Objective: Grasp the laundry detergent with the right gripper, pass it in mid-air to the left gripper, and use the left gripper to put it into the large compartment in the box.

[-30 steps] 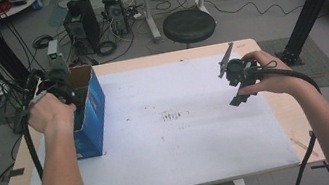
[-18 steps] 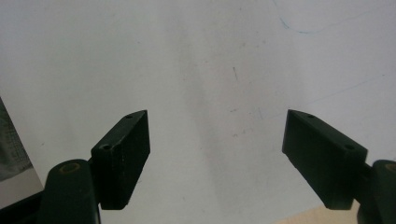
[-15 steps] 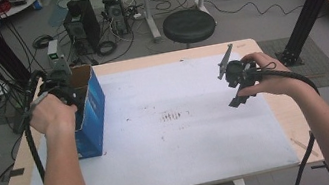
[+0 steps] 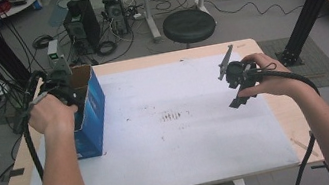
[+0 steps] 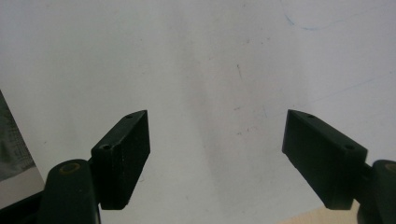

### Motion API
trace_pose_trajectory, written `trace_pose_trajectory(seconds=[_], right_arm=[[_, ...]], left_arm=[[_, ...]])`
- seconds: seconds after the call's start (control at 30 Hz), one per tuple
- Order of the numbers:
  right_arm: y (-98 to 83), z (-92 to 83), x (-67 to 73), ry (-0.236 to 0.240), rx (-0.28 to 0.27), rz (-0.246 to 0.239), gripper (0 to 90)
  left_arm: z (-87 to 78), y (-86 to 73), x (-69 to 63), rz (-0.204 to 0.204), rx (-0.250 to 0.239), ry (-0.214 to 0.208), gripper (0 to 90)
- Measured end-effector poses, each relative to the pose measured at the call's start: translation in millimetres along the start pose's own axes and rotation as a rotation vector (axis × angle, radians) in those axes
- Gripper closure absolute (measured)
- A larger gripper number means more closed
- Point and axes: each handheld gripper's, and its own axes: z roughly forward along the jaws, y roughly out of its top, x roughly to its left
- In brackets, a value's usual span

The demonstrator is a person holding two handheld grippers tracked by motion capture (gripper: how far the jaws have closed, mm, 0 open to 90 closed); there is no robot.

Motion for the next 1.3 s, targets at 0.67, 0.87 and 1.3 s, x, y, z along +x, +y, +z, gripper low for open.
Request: trace_pose_trajectory(seconds=[0.67, 0.87, 1.3], right_arm=[[2.9, -1.3, 1.5, 0.004, -0.004, 0.001, 23.4], [3.9, -2.7, 0.9, 0.006, -0.002, 0.012, 23.3], [14.6, -7.4, -0.5, 0.007, 0.013, 0.015, 21.6]], left_arm=[[-37.7, -5.6, 1.0, 0.056, -0.07, -0.043, 23.6], [-54.2, -8.1, -13.2, 0.137, -0.117, -0.083, 19.0], [-70.4, -16.2, -72.8, 0.379, -0.178, -0.18, 15.1]])
